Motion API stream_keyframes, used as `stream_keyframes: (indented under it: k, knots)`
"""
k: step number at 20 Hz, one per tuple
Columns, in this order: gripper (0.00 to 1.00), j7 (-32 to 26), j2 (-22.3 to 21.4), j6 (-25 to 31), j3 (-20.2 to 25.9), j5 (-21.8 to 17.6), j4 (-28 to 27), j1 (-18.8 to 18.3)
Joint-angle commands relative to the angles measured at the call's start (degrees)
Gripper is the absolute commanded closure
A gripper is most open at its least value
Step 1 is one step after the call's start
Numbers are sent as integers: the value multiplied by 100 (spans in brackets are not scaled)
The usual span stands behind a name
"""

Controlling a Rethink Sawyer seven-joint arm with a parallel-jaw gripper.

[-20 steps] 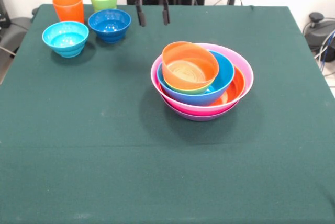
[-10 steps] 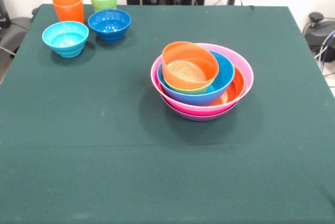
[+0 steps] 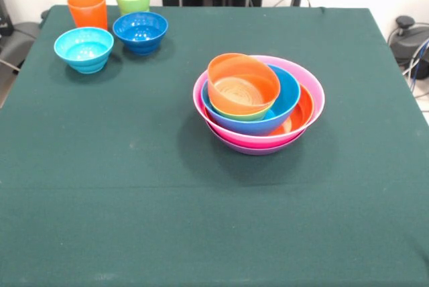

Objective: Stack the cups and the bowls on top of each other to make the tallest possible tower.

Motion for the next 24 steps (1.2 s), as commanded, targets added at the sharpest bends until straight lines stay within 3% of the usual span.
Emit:
stream_keyframes:
  k: [1, 7, 15, 19, 24]
  knots:
    - [0, -278, 1095, -125, -398, -929, -676, 463]
    - [0, -154, 1756, -568, -628, -1414, -1474, 651]
    - [0, 96, 1719, -823, -728, -1457, -1157, 674]
    - [0, -263, 1701, -365, -536, -1238, -1257, 605]
    - [0, -880, 2002, 433, -316, -1079, -2039, 603]
